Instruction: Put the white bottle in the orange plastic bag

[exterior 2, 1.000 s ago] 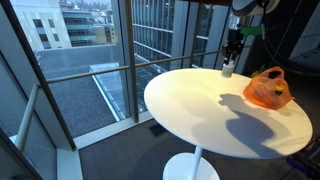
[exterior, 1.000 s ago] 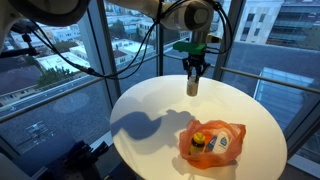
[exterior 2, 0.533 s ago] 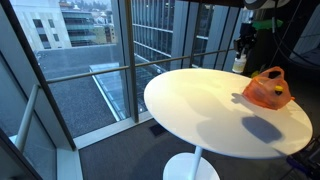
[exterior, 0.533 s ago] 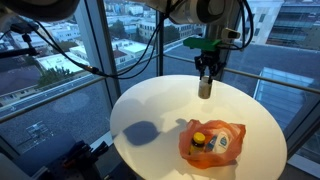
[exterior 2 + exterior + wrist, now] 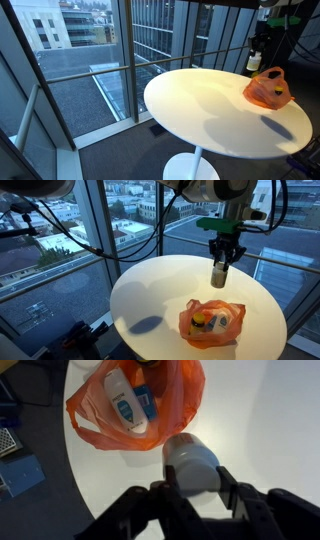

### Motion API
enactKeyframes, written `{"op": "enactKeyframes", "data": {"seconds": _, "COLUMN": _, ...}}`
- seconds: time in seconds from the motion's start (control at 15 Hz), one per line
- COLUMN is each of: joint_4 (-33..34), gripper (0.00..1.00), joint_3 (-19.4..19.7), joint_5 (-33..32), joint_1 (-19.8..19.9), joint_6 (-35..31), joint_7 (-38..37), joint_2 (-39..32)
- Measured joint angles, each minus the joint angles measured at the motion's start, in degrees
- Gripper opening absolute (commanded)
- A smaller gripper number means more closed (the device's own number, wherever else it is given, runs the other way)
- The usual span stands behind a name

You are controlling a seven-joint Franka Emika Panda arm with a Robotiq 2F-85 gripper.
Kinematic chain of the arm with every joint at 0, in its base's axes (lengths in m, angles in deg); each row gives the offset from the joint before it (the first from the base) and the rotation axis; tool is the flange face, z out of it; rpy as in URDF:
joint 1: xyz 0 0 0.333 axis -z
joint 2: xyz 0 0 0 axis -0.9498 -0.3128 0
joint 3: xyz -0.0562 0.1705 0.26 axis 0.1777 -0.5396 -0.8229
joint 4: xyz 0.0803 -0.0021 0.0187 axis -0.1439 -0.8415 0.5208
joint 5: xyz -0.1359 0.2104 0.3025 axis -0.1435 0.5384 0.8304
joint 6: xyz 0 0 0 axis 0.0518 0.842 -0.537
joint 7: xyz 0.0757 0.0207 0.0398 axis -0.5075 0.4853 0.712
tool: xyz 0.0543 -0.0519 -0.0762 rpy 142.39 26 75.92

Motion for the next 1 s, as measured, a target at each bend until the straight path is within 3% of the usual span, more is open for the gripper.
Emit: {"op": "enactKeyframes", "data": {"seconds": 1.0, "joint_4": -16.26, "gripper": 0.19, "joint_3": 2.8, "joint_5": 0.1, "joint_1": 2.52, "joint_6": -3.63, "joint_7": 0.0, "joint_2": 6.92}}
